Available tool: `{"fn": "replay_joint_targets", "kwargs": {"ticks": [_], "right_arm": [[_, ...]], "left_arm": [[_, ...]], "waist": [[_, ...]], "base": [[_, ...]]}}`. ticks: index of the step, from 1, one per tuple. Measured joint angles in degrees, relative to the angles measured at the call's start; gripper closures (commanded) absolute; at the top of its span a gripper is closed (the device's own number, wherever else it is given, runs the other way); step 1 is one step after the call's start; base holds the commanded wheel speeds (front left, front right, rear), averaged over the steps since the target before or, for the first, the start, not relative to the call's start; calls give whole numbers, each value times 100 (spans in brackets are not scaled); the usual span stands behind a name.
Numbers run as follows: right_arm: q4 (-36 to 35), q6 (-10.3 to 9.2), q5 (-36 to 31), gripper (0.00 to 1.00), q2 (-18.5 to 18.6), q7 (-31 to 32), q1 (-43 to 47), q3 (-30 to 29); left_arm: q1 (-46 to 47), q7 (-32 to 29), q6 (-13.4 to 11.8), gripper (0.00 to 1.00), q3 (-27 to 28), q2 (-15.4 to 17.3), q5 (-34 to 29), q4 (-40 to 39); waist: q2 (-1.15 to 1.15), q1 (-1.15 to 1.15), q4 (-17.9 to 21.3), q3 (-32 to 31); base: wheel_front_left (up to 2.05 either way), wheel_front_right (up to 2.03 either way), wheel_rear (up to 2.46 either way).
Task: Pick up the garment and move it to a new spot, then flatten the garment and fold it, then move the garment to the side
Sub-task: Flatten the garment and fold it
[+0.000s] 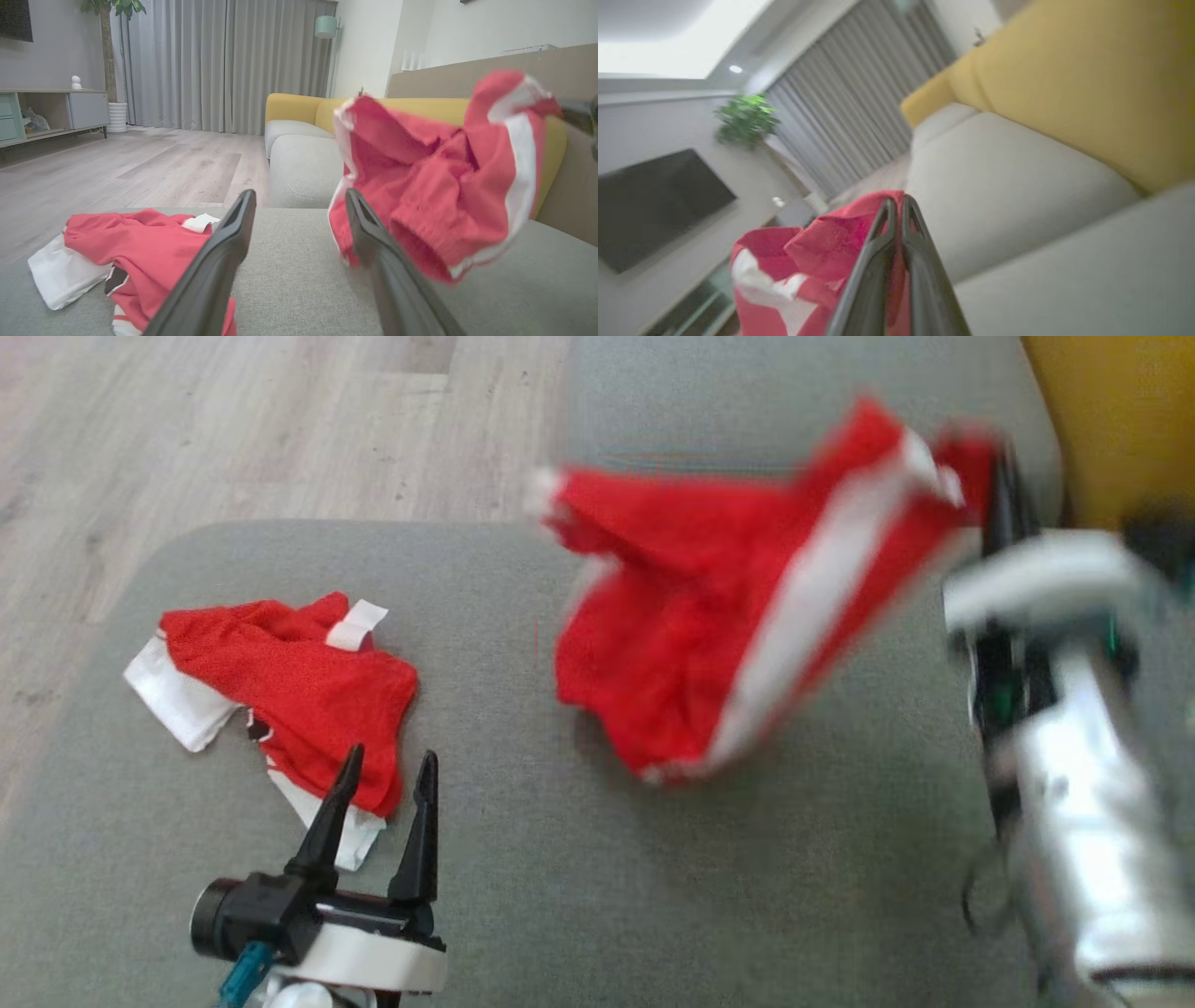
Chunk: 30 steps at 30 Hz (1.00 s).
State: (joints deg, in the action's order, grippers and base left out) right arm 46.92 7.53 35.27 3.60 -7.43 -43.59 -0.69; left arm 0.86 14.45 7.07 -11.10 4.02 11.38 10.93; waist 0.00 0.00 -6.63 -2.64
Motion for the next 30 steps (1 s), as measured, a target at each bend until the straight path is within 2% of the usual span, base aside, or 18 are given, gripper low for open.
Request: {"fn": "replay_joint_targets", "kwargs": {"ticks": [1, 5, 6, 7, 10, 14, 18, 22, 26, 30], "right_arm": [[499, 0, -325, 100, 5, -157, 422, -441], [1382, 0, -983, 100, -14, -425, 1286, -1417], [1382, 0, -983, 41, -14, -425, 1286, -1417], [1541, 0, -1168, 0, -10, -493, 1413, -1682], [1592, 0, -1582, 0, -11, -620, 1470, -2216], [920, 0, -2067, 0, -22, -678, 1311, -2183], [-220, 0, -1840, 0, -22, -679, 1525, -1094], [-1579, 0, -1779, 0, -38, -680, 2458, -188], [-2459, 0, -2153, 0, -62, -680, 3540, 235], [-2791, 0, -2265, 0, -97, -680, 4038, 286]], "left_arm": [[2, 1, 0, 0, -9, -13, -32, -3], [6, 1, 1, 0, -31, -37, -35, -29], [6, 1, 1, 0, -31, -37, -35, -29], [8, 0, 1, 0, -29, -40, -35, -32], [49, 0, 1, 0, -23, -45, -73, -32], [159, 0, 2, 0, -12, -51, -83, -47], [218, 0, 7, 0, -21, -74, -83, -87], [219, 0, 7, 0, -51, -75, -83, -118], [219, 1, 8, 0, -100, -78, -83, -127], [217, 1, 8, 0, -193, -80, -83, -126]], "waist": [[0, 0, 51, 53], [0, 0, 138, 205], [0, 0, 138, 205], [0, 0, 166, 248], [0, 0, 274, 356], [0, 1, 451, 432], [0, 1, 591, 436], [0, 1, 691, 403], [0, 0, 722, 358], [0, 0, 701, 336]], "base": [[0, 0, 0], [0, 0, 0], [0, 0, 0], [0, 0, 0], [0, 0, 0], [0, 0, 0], [0, 0, 0], [0, 0, 0], [0, 0, 0], [0, 0, 0]]}}
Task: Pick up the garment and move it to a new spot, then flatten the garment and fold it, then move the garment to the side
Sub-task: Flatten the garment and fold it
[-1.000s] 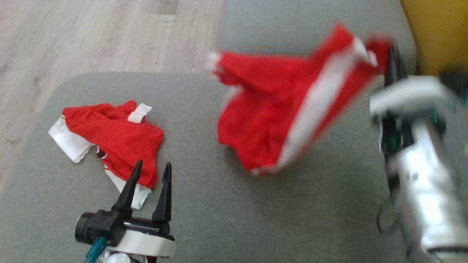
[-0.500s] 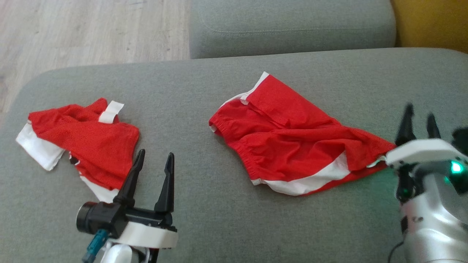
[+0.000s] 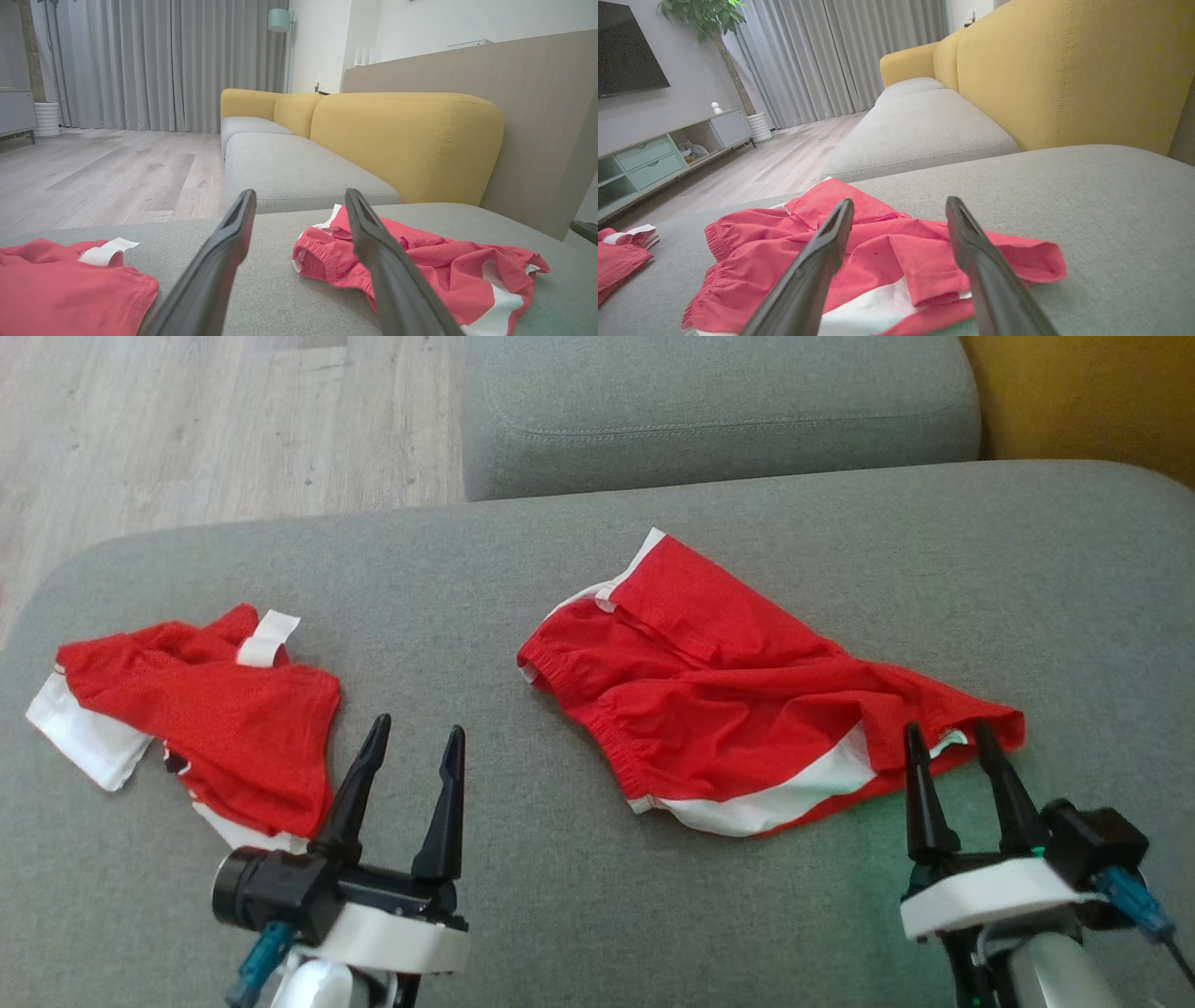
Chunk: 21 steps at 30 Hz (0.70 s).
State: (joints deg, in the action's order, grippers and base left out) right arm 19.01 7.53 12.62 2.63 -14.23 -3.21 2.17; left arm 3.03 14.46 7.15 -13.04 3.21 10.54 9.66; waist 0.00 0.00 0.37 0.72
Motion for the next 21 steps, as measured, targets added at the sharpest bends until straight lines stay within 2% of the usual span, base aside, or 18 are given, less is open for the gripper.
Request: {"fn": "replay_joint_targets", "kwargs": {"ticks": [16, 21], "right_arm": [[-216, 0, 36, 0, -1, -7, 161, 96], [-23, 0, -245, 0, -1, 35, 9, 261]], "left_arm": [[-1, -1, 1, 0, -156, -3, -1, 57], [21, -1, 1, 0, -255, -4, -1, 86]], "waist": [[0, 0, -32, 27], [0, 0, -118, 156]], "base": [[0, 0, 0], [0, 0, 0]]}}
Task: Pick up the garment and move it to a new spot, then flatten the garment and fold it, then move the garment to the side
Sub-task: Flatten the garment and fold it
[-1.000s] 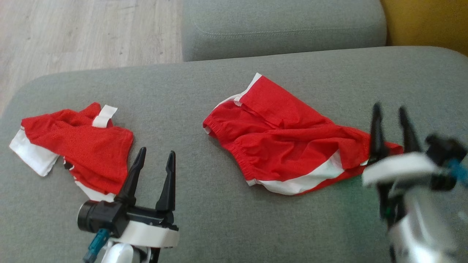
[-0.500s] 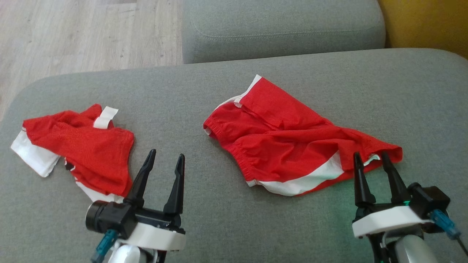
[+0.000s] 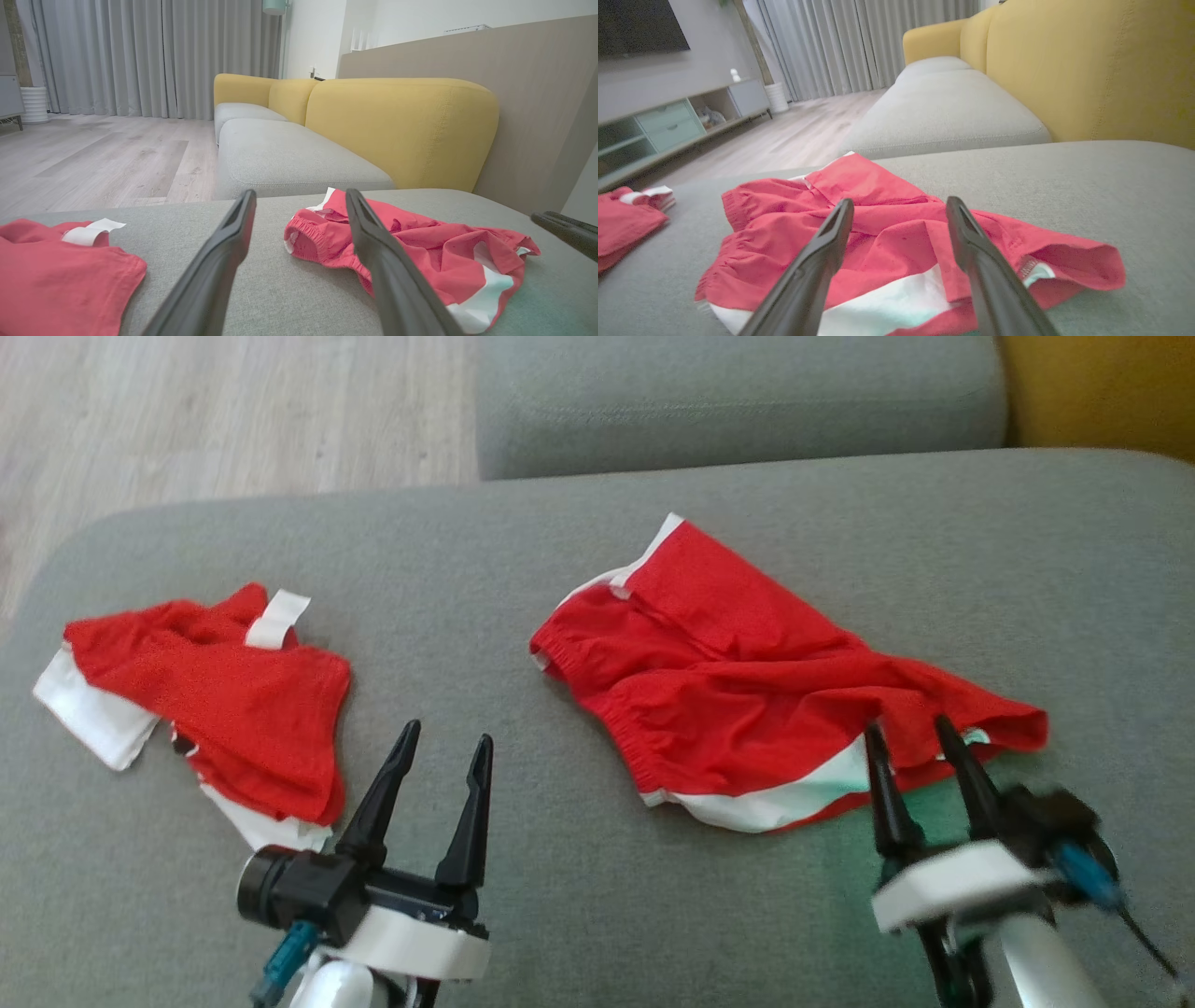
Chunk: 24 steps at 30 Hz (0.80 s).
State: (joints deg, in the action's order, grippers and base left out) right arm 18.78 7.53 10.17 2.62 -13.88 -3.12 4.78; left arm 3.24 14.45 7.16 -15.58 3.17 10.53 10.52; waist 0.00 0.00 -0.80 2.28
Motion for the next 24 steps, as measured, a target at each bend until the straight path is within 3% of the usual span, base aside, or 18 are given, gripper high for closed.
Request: {"fn": "replay_joint_targets", "kwargs": {"ticks": [10, 22, 23, 24], "right_arm": [[1478, 0, -851, 0, 20, 1095, -1959, 90], [3080, 0, -1835, 0, 40, 1285, -2888, -56], [3169, 0, -1867, 7, 38, 1280, -2945, -122], [3240, 0, -1897, 67, 41, 1263, -3000, -177]], "left_arm": [[376, 0, 43, 0, -203, 0, 1, 124], [523, 1, 43, 0, -275, -5, 10, 164], [526, 0, 43, 0, -275, -5, 10, 164], [528, 0, 43, 0, -275, -7, 10, 164]], "waist": [[0, 1, -530, 446], [0, 1, -1055, 834], [0, 1, -1066, 849], [0, 1, -1072, 860]], "base": [[0, 0, 0], [0, 0, 0], [0, 0, 0], [0, 0, 0]]}}
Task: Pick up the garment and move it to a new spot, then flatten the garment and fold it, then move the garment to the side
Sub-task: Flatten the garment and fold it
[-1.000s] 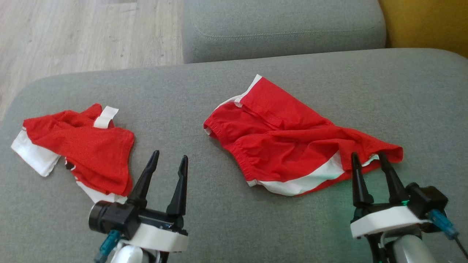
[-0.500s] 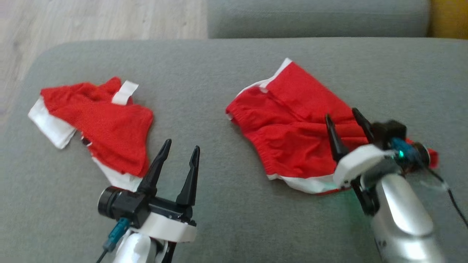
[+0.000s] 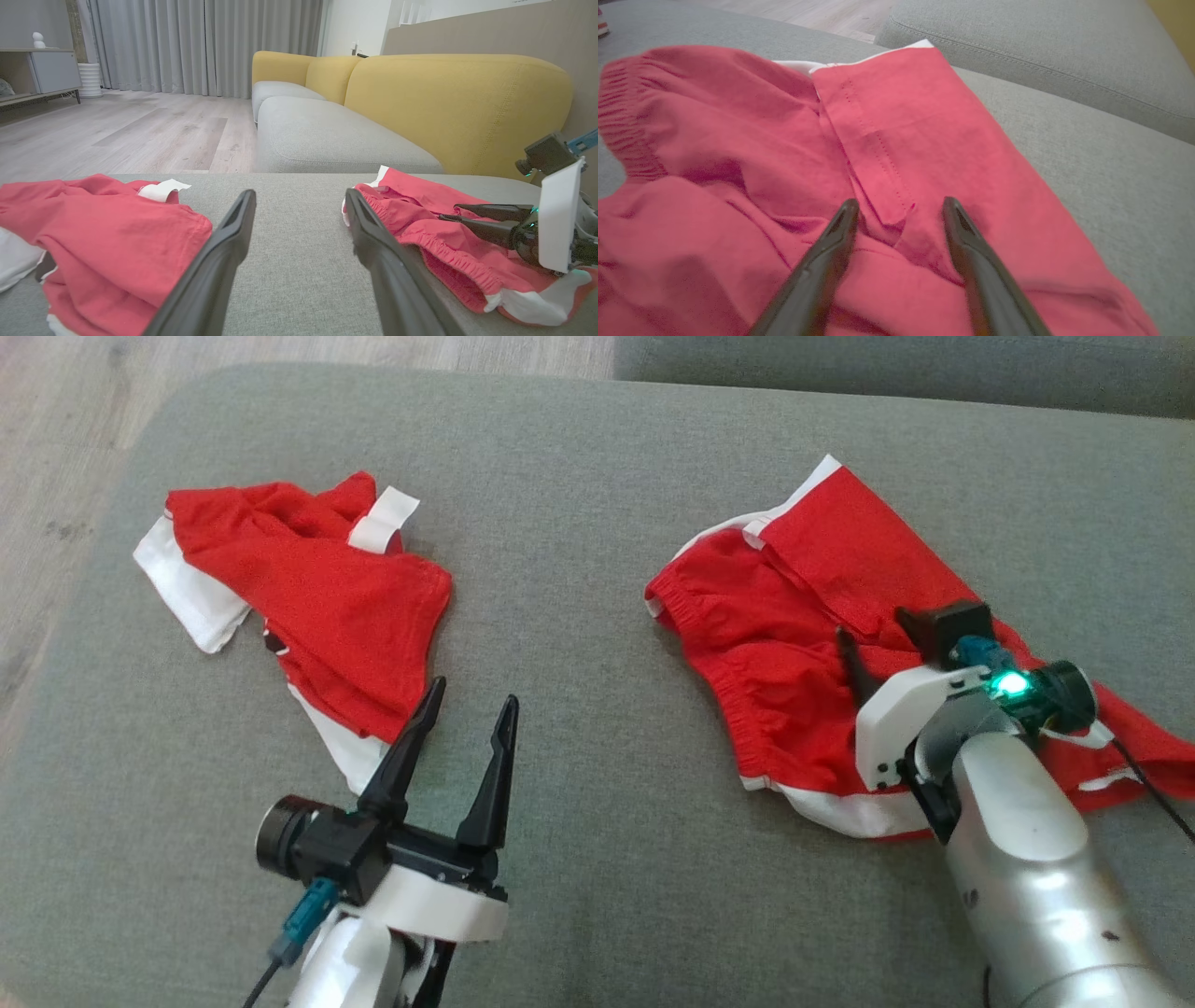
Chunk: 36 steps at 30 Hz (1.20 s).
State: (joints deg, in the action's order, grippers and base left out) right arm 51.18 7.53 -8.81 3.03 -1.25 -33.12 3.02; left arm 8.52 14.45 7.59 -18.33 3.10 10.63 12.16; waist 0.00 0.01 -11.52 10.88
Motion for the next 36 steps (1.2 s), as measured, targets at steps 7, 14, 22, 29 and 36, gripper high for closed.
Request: {"fn": "replay_joint_targets", "kwargs": {"ticks": [7, 14, 22, 29, 36], "right_arm": [[263, 0, -43, 100, 1, -199, -300, -457], [355, 0, -45, 100, 209, -279, -886, -1302], [568, 0, -126, 100, 780, -122, -1540, -2279], [656, 0, -750, 0, 1093, 4, -1934, -3877], [492, 0, -1077, 0, 728, -881, -2027, -4175]], "left_arm": [[4, 0, 0, 0, 11, -8, 0, 0], [23, 1, 0, 0, 0, -14, 0, 0], [90, 1, 0, 0, -56, -19, 97, -21], [150, 1, -12, 0, -63, -20, 149, -26], [167, 0, -55, 0, -45, -22, 151, -65]], "waist": [[0, -1, 79, -1], [0, -1, 137, -22], [0, -1, -28, 105], [0, -1, -118, 221], [0, -1, 27, 51]], "base": [[0, 0, 0], [0, 0, 0], [0, 0, 0], [0, 0, 0], [0, 0, 0]]}}
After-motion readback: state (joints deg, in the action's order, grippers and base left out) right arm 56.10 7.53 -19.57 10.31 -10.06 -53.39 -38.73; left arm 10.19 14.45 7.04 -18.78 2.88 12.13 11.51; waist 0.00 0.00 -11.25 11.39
